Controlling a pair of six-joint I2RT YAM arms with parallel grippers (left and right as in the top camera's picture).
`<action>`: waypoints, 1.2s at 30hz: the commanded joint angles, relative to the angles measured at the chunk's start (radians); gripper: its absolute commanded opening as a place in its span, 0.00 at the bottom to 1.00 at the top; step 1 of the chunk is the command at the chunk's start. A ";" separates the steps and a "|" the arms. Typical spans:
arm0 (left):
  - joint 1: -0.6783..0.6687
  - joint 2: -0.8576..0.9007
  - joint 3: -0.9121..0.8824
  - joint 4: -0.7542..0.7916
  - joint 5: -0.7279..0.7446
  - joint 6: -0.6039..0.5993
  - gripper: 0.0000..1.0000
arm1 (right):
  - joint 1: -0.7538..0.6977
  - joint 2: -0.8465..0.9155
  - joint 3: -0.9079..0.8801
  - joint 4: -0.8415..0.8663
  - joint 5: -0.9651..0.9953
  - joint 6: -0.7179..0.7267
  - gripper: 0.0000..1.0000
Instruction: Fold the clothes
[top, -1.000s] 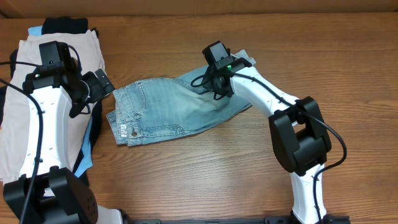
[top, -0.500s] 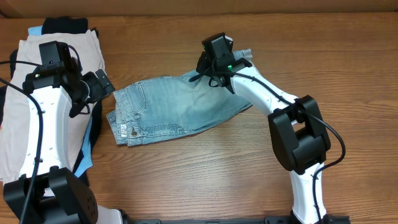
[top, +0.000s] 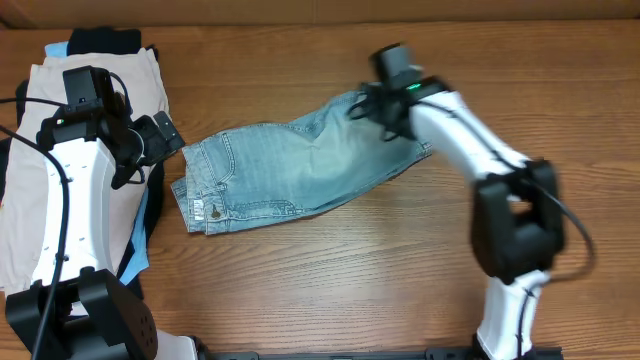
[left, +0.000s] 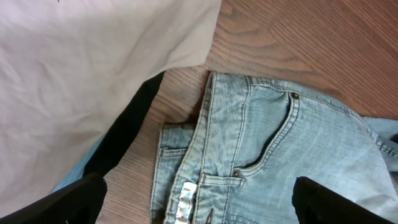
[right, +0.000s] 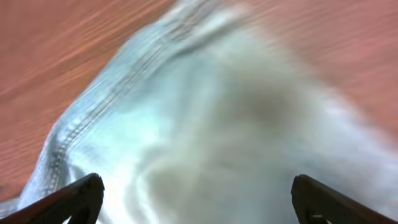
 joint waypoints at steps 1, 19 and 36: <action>-0.008 0.008 0.016 0.004 -0.007 0.026 0.99 | -0.110 -0.111 0.027 -0.114 -0.019 -0.008 1.00; -0.007 0.008 0.016 0.059 -0.003 0.018 1.00 | -0.206 0.005 -0.192 -0.027 -0.143 -0.047 0.68; -0.047 0.010 0.005 0.000 0.024 0.007 1.00 | -0.420 0.005 -0.219 -0.142 -0.131 -0.044 0.04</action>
